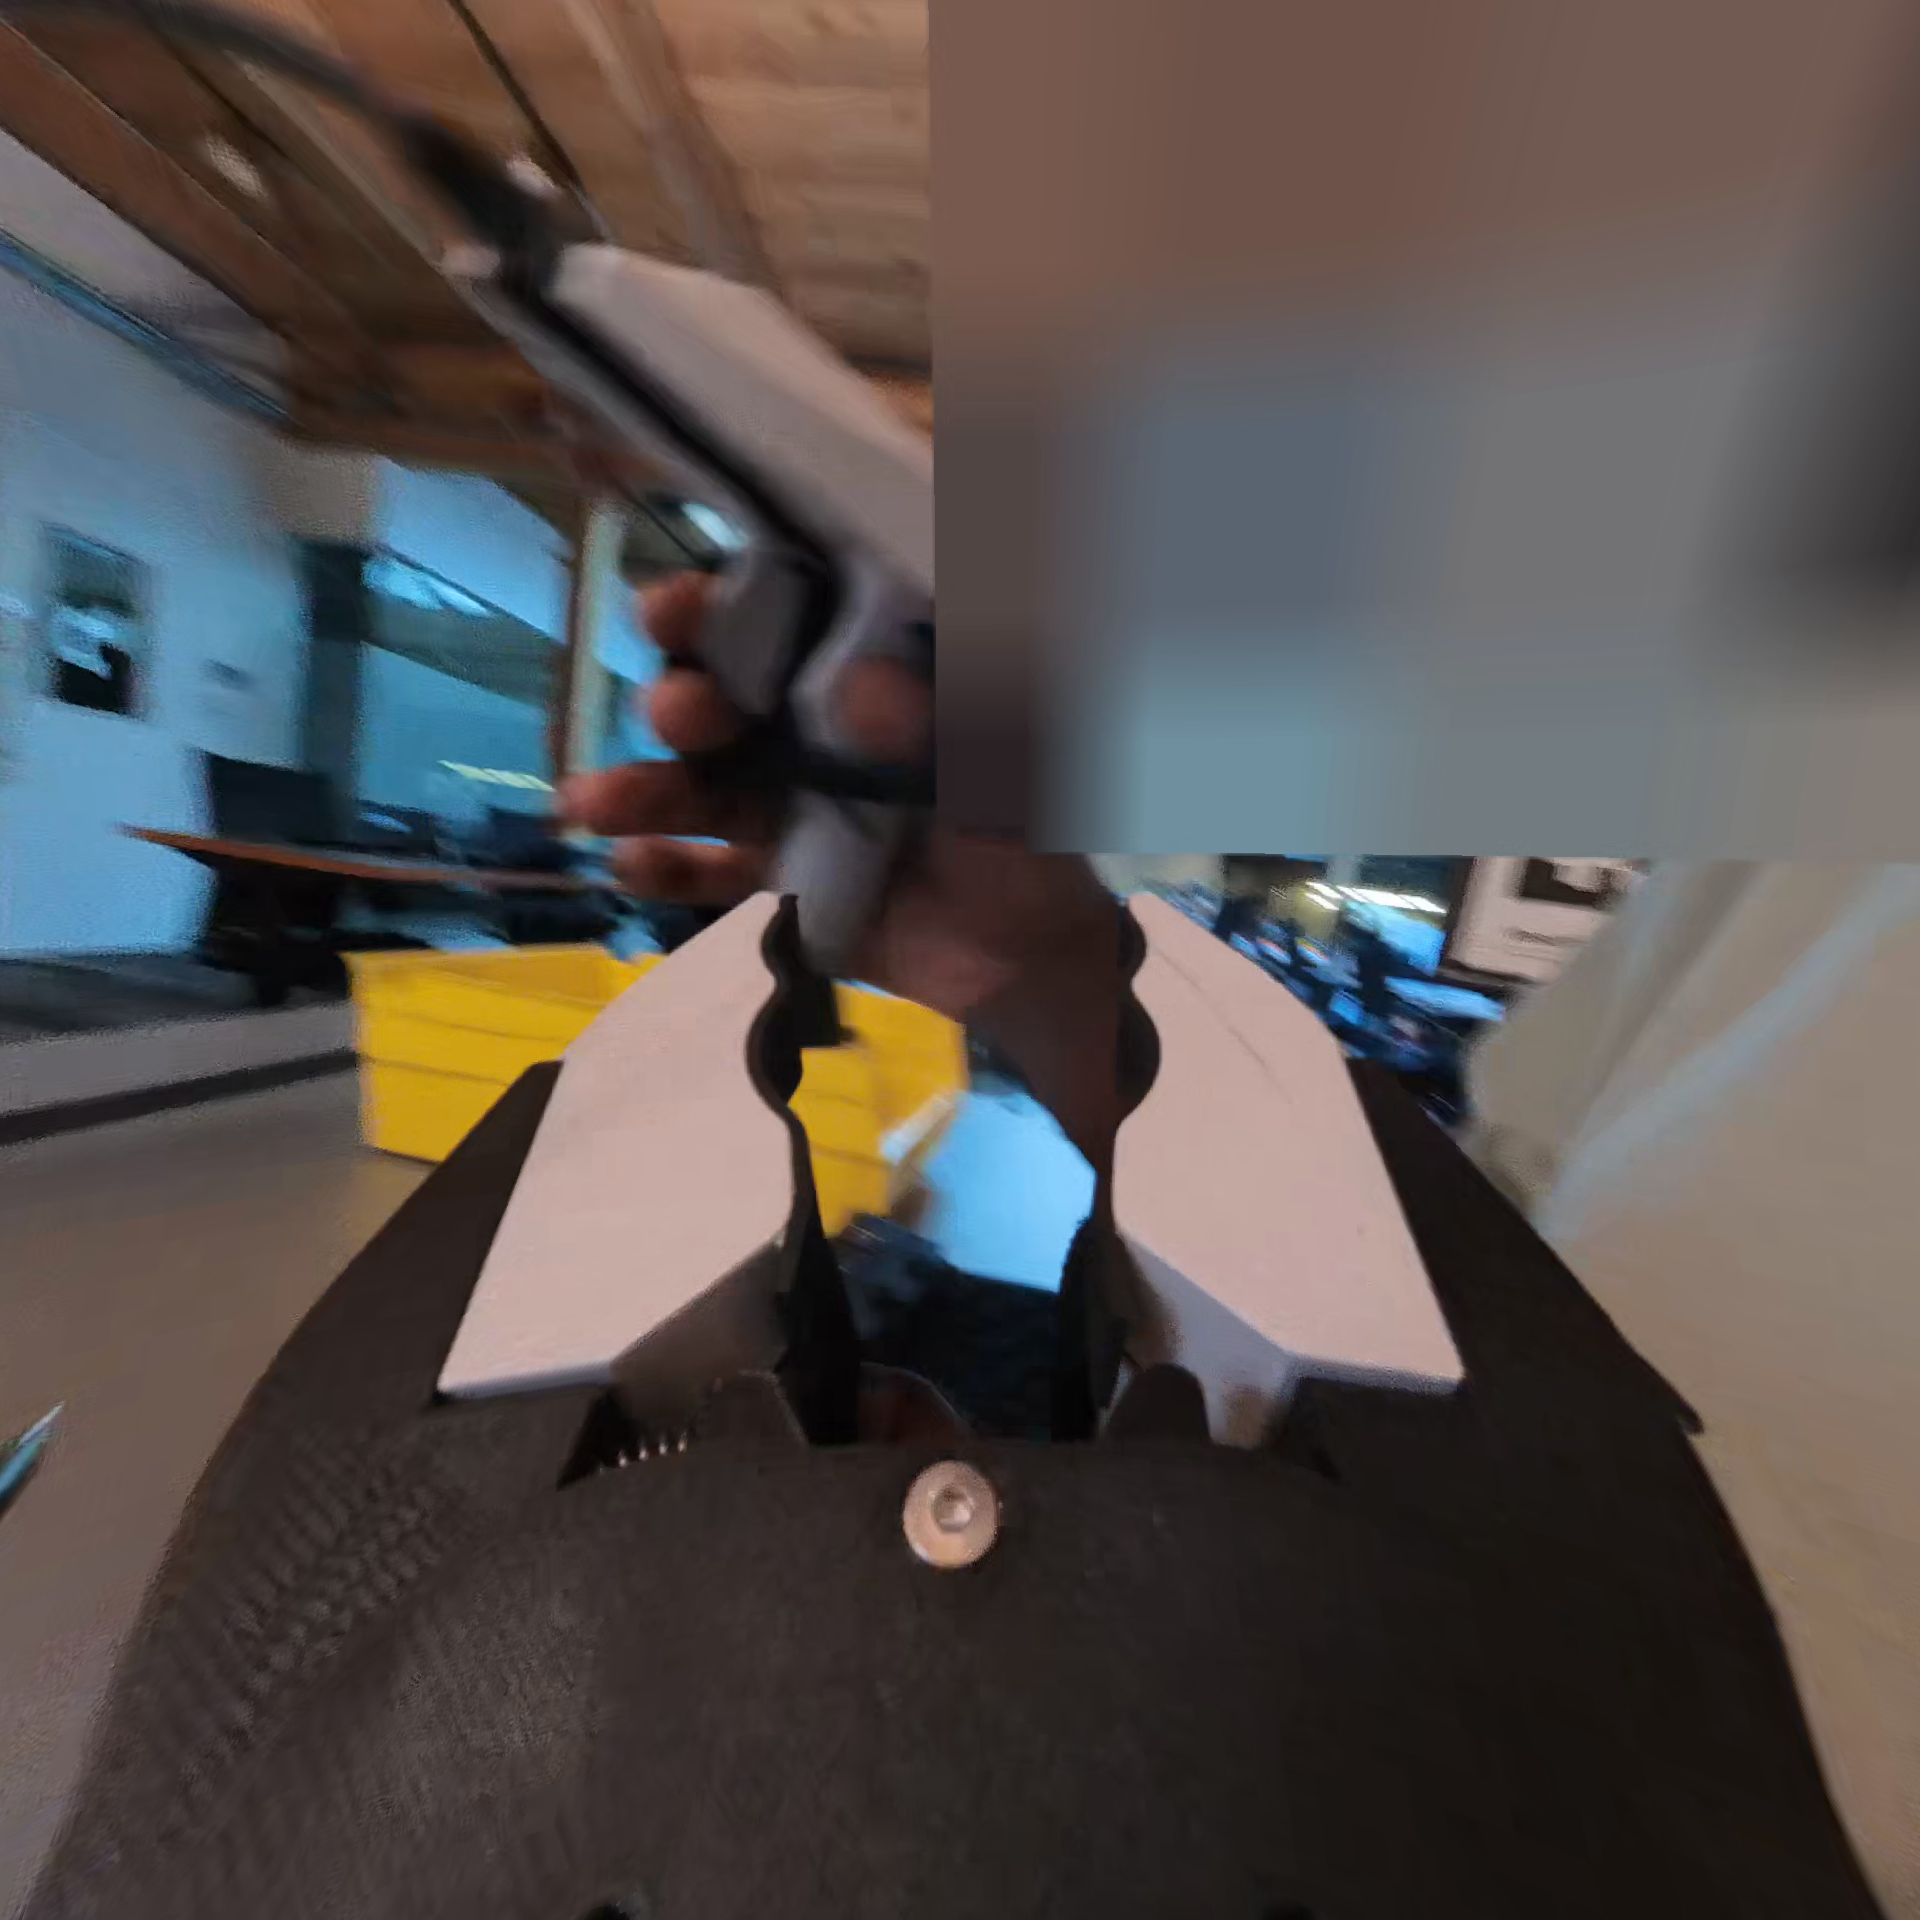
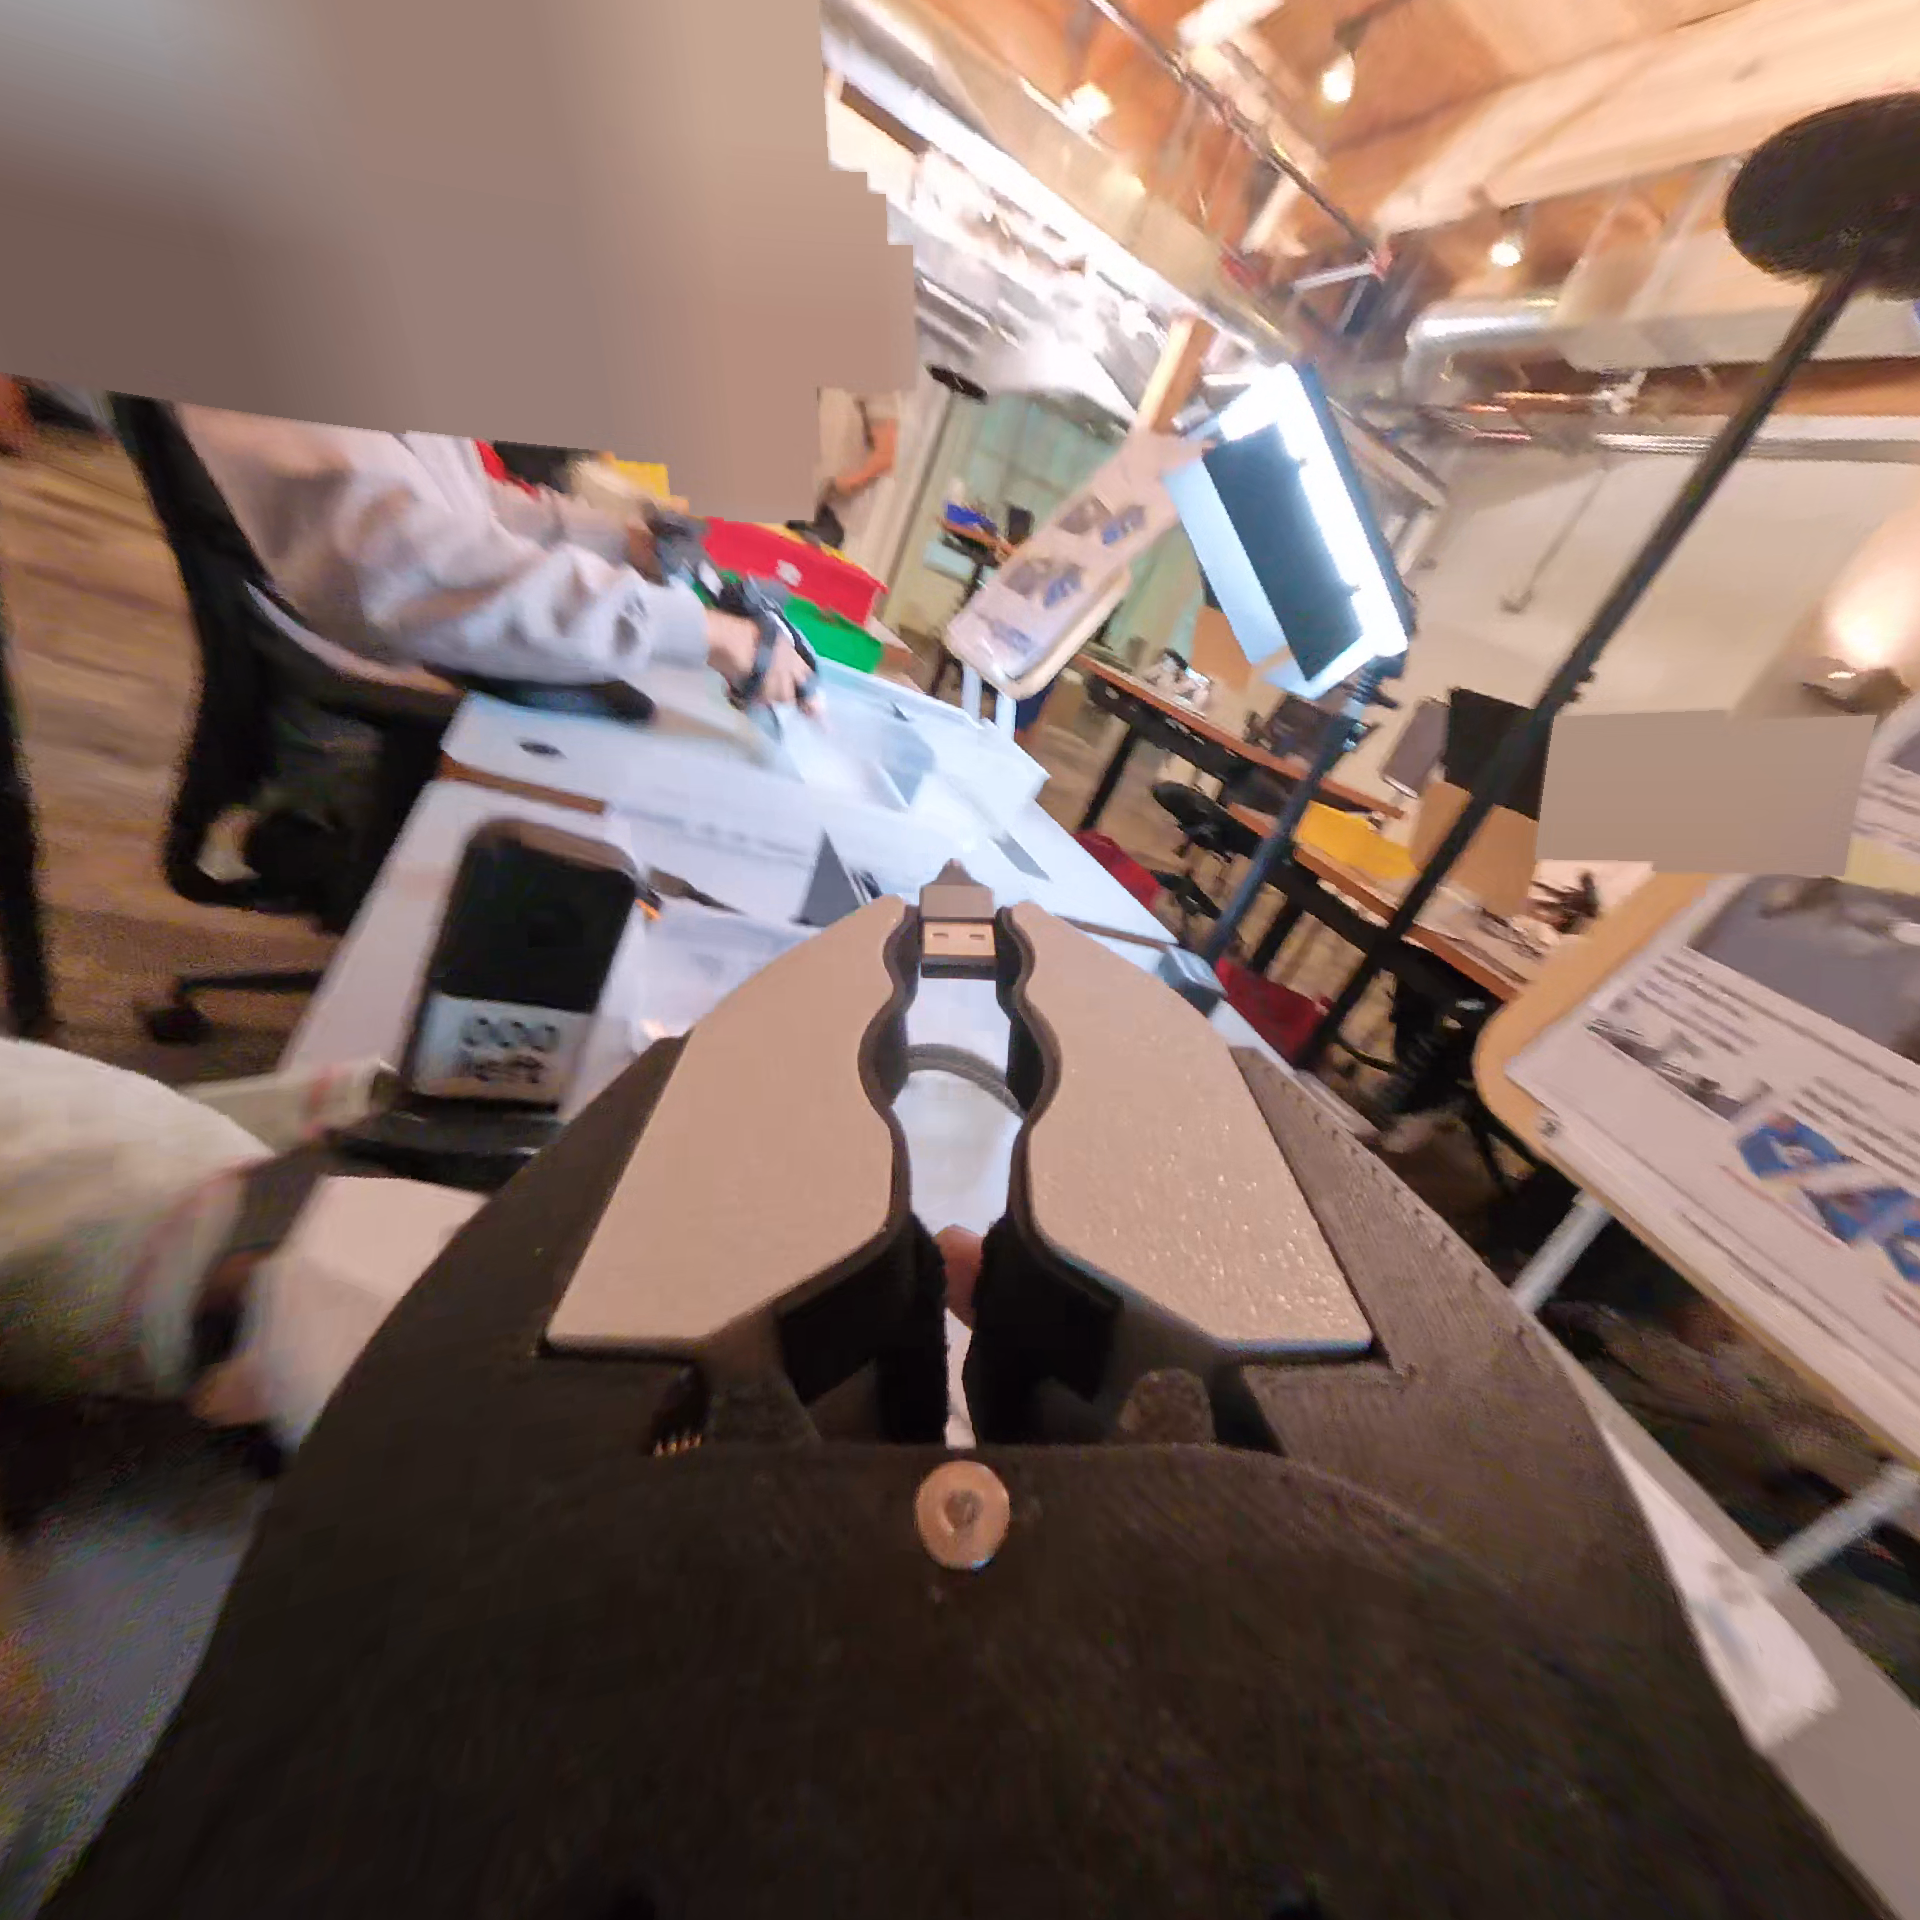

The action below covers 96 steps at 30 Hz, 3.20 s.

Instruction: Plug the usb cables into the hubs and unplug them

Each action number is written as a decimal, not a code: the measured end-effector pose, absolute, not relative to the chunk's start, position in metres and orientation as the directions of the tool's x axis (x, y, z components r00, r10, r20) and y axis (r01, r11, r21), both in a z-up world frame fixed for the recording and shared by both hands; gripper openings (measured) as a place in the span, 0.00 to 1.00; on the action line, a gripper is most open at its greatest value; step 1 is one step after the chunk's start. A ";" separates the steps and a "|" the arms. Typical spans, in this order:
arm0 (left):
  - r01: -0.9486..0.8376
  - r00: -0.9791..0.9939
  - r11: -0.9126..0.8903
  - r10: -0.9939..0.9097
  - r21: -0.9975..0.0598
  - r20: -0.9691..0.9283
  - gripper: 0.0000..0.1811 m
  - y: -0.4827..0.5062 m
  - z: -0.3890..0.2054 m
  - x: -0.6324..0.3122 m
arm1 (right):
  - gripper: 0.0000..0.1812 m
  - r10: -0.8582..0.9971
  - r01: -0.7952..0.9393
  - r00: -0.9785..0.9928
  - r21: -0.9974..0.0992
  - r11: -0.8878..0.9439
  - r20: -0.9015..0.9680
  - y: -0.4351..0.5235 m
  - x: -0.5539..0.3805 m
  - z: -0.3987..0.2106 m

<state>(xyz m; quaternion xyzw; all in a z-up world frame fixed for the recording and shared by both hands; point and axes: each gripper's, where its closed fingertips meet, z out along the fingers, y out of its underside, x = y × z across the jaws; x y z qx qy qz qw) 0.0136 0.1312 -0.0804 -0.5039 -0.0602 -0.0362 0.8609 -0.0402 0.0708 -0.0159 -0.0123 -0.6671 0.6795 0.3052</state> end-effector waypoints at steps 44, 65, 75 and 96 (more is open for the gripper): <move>-0.243 0.969 0.284 0.111 -0.927 -0.220 0.03 0.065 -0.048 -0.005 | 0.30 0.321 -0.229 -0.880 -0.906 0.356 0.349 0.167 0.004 -0.085; -0.165 0.985 0.106 -0.037 -0.981 -0.170 0.03 0.125 -0.089 -0.015 | 0.31 0.558 0.177 -0.817 -0.859 0.479 0.142 0.235 -0.013 -0.195; -0.305 0.927 -0.009 -0.231 -0.952 -0.295 0.04 0.156 -0.086 0.006 | 0.30 0.393 -0.071 -0.835 -0.784 0.617 0.385 0.190 -0.008 -0.129; -0.434 0.872 -0.175 -0.329 -0.884 -0.363 0.04 0.170 -0.088 -0.001 | 0.30 0.333 -0.146 -0.825 -0.740 0.656 0.457 0.179 -0.007 -0.125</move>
